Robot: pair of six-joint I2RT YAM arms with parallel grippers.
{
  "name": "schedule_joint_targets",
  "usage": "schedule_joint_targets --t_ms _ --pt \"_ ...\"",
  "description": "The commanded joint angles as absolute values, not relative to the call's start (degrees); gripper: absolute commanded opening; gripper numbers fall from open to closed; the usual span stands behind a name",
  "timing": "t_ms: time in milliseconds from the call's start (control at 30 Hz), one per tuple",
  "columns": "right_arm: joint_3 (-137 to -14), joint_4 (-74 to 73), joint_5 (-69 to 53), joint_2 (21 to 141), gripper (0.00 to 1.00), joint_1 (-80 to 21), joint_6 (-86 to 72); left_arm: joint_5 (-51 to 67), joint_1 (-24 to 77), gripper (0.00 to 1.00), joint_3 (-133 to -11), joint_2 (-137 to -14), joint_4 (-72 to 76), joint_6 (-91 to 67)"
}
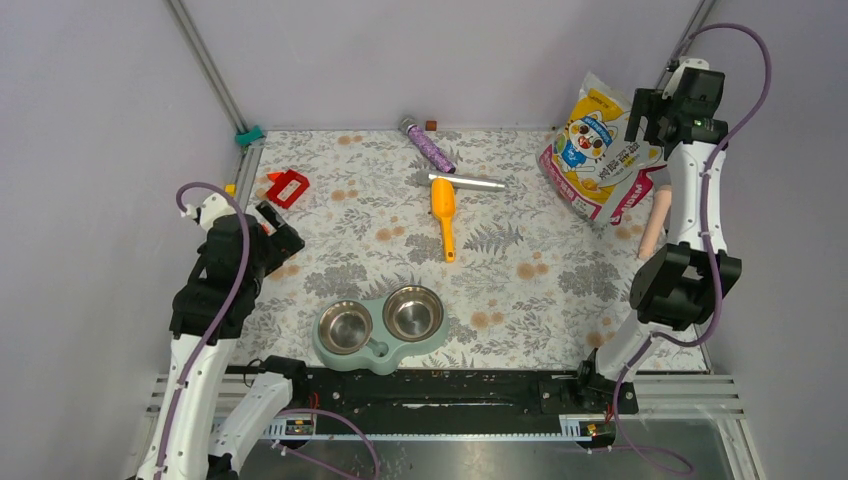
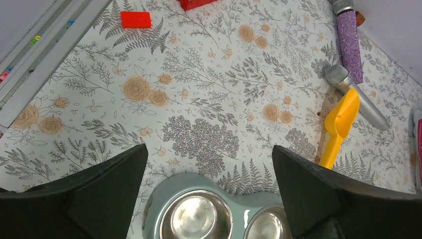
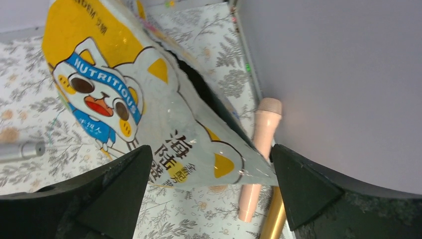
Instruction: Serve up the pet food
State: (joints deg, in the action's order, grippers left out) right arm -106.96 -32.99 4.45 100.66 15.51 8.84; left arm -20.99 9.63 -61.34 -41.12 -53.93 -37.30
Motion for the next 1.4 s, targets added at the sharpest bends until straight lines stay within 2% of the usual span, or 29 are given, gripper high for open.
schedule_joint_targets --t_ms 0,300,400,733,867,967,1000,1133,1200,1233,1267,1367 --pt "-107.15 -33.20 -4.28 102.70 0.99 16.94 11.52 -19.38 9.32 0.99 -61.37 -42.54 -51.49 -36.74" --pt "-111.89 -33.42 -9.99 107.81 0.99 18.54 15.39 -19.16 9.29 0.99 -60.30 -43.17 -51.47 -37.09" --pt "-114.48 -34.25 -15.28 108.34 0.97 18.54 19.20 -19.16 9.32 0.99 -60.00 -43.32 -51.47 -37.02" --pt "-130.08 -42.17 -25.27 118.04 0.98 18.54 25.19 -20.97 9.31 0.98 -62.03 -44.03 -52.34 -35.62" --pt "-133.66 -44.51 -27.51 121.87 0.94 18.54 25.72 -20.82 9.31 0.99 -62.15 -44.80 -52.35 -35.60" --pt "-134.10 -45.36 -28.64 123.17 0.87 18.54 26.70 -20.52 9.26 0.98 -62.16 -45.71 -52.35 -35.39" --pt "-134.05 -45.40 -28.28 123.28 0.82 18.54 26.84 -20.42 9.26 0.98 -62.23 -46.04 -52.39 -35.34" --pt "-133.21 -46.25 -27.49 122.97 0.50 18.54 29.03 -19.65 9.29 0.99 -62.36 -47.29 -52.33 -35.31" --pt "-133.24 -46.54 -28.45 122.69 0.25 18.54 29.16 -19.53 9.31 0.99 -62.30 -47.78 -52.34 -35.52" --pt "-133.37 -46.26 -28.94 122.45 0.05 18.54 28.52 -19.49 9.30 0.99 -62.31 -47.95 -52.40 -35.59" --pt "-133.74 -45.56 -28.50 122.12 0.00 18.54 26.87 -19.36 9.31 0.99 -62.36 -48.10 -52.46 -35.49" --pt "-136.53 -44.53 -27.41 120.73 0.00 18.50 17.83 -19.34 9.29 0.99 -62.57 -47.83 -53.09 -35.52"
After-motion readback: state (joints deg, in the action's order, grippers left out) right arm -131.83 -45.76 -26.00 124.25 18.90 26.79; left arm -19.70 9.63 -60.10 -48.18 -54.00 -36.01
